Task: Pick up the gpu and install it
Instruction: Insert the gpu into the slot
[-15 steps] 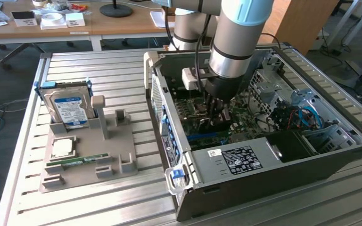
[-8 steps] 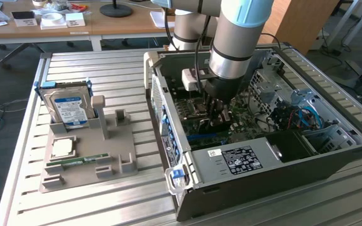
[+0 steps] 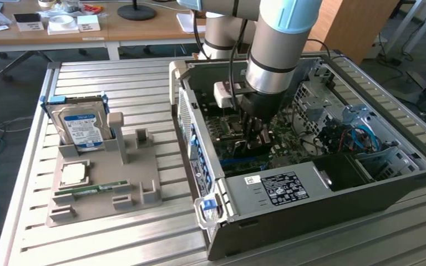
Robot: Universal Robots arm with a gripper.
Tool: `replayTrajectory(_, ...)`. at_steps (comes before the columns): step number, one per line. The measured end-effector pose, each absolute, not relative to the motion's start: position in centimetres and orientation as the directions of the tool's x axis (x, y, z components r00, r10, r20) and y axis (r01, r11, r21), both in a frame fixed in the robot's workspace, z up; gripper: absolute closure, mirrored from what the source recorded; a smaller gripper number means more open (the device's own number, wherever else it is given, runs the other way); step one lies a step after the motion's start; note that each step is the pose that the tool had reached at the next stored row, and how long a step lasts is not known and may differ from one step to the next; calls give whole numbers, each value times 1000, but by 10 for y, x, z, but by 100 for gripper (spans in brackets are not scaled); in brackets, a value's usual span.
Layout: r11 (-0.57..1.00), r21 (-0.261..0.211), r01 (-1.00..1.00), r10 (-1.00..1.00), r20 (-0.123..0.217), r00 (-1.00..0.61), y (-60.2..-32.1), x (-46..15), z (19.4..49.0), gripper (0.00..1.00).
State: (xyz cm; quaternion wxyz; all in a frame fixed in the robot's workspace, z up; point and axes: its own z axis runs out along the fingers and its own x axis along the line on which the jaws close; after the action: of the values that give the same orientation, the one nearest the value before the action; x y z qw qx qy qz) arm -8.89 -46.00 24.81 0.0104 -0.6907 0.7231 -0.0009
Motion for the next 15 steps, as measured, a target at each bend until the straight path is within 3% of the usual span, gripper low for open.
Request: replayTrajectory(15, 46, -16, -999, -999, -14, -46, -459, -89, 246, 73)
